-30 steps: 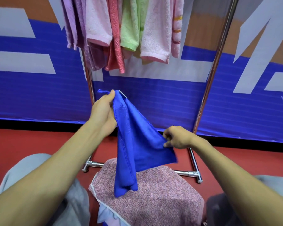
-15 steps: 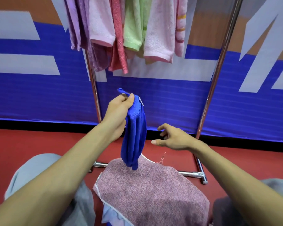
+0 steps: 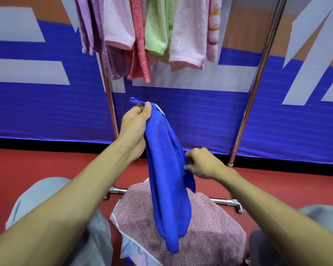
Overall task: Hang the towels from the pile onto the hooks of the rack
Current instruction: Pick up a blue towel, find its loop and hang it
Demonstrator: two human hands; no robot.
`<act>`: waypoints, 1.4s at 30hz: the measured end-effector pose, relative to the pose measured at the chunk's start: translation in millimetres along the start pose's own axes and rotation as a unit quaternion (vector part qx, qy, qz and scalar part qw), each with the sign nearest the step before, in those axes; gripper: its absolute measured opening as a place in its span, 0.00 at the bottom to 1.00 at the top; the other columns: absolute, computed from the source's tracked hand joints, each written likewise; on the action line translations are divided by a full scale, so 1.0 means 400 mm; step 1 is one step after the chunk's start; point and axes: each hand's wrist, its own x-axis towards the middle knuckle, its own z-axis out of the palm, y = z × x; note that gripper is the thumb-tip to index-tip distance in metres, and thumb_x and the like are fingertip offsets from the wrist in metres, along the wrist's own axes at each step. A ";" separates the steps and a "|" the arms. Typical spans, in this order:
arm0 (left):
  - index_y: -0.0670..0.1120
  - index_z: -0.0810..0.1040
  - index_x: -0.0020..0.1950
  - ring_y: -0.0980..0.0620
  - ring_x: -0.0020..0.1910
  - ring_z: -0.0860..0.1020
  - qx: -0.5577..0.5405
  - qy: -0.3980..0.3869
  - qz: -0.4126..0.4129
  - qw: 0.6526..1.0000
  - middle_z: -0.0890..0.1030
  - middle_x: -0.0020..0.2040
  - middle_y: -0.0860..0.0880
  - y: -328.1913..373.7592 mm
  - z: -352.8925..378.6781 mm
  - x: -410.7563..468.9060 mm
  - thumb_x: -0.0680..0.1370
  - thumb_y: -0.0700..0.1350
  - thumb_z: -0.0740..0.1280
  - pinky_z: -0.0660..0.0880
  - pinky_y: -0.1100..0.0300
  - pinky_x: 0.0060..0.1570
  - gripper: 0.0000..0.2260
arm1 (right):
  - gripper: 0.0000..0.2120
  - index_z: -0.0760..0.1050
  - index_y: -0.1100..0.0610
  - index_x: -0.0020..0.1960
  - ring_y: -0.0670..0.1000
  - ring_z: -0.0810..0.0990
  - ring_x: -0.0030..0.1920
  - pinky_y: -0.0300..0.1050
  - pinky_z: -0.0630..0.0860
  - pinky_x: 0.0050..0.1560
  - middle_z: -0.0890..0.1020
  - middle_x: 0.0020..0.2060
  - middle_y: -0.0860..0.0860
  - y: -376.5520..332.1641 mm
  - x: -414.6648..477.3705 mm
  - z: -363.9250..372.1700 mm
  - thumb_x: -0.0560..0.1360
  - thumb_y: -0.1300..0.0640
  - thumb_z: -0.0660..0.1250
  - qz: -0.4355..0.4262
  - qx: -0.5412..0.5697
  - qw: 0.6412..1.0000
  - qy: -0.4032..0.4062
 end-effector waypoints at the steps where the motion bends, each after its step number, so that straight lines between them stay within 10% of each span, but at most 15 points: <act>1: 0.42 0.76 0.43 0.51 0.36 0.78 -0.012 0.016 0.000 1.000 0.80 0.37 0.47 0.001 -0.005 0.005 0.81 0.46 0.62 0.77 0.56 0.43 0.11 | 0.06 0.73 0.59 0.37 0.59 0.75 0.40 0.51 0.75 0.42 0.79 0.36 0.57 0.010 -0.001 0.000 0.71 0.58 0.67 0.015 -0.010 1.000 -0.008; 8: 0.46 0.75 0.38 0.49 0.38 0.76 -0.012 0.109 -0.033 0.993 0.79 0.38 0.48 -0.016 -0.023 0.021 0.80 0.46 0.63 0.73 0.56 0.41 0.11 | 0.16 0.66 0.53 0.33 0.49 0.73 0.34 0.42 0.72 0.37 0.74 0.30 0.51 0.032 -0.017 -0.022 0.78 0.59 0.63 0.113 0.248 0.959 -0.077; 14: 0.39 0.72 0.40 0.49 0.41 0.70 0.109 0.041 -0.005 0.993 0.73 0.41 0.48 -0.042 -0.017 0.019 0.72 0.51 0.68 0.66 0.53 0.43 0.15 | 0.09 0.76 0.59 0.43 0.51 0.81 0.34 0.44 0.82 0.38 0.81 0.37 0.56 -0.003 -0.042 -0.105 0.80 0.61 0.61 0.120 0.602 0.788 -0.046; 19: 0.37 0.77 0.38 0.54 0.38 0.69 0.215 -0.044 0.066 0.973 0.74 0.36 0.47 -0.054 0.010 -0.013 0.72 0.51 0.69 0.67 0.55 0.43 0.16 | 0.08 0.74 0.70 0.46 0.61 0.85 0.36 0.55 0.82 0.38 0.81 0.42 0.64 -0.019 -0.051 -0.147 0.79 0.66 0.59 0.154 0.826 0.542 0.008; 23: 0.46 0.85 0.42 0.56 0.42 0.79 0.234 -0.104 0.078 0.964 0.86 0.42 0.50 -0.070 0.032 -0.032 0.76 0.44 0.69 0.76 0.52 0.54 0.07 | 0.11 0.72 0.74 0.51 0.66 0.82 0.41 0.59 0.81 0.34 0.80 0.45 0.68 -0.038 -0.063 -0.159 0.81 0.67 0.56 0.158 0.865 0.476 0.019; 33: 0.49 0.84 0.51 0.58 0.48 0.80 0.315 -0.176 0.187 0.914 0.80 0.47 0.52 -0.090 0.041 -0.049 0.70 0.44 0.76 0.75 0.66 0.52 0.10 | 0.11 0.70 0.71 0.58 0.66 0.81 0.48 0.55 0.80 0.41 0.79 0.48 0.67 -0.040 -0.066 -0.164 0.82 0.67 0.53 0.166 0.885 0.434 0.043; 36: 0.46 0.82 0.57 0.58 0.47 0.78 0.359 -0.177 0.263 0.878 0.78 0.47 0.53 -0.097 0.038 -0.052 0.67 0.42 0.78 0.74 0.72 0.49 0.19 | 0.09 0.72 0.70 0.50 0.63 0.84 0.33 0.53 0.82 0.31 0.79 0.47 0.65 -0.040 -0.068 -0.171 0.81 0.67 0.54 0.162 0.871 0.463 0.039; 42: 0.47 0.83 0.43 0.58 0.38 0.78 0.300 -0.075 0.243 0.919 0.82 0.38 0.53 -0.085 0.042 -0.047 0.75 0.43 0.71 0.76 0.61 0.42 0.02 | 0.08 0.73 0.69 0.46 0.63 0.84 0.36 0.55 0.83 0.39 0.80 0.44 0.65 -0.049 -0.079 -0.180 0.80 0.67 0.58 0.152 0.841 0.519 0.023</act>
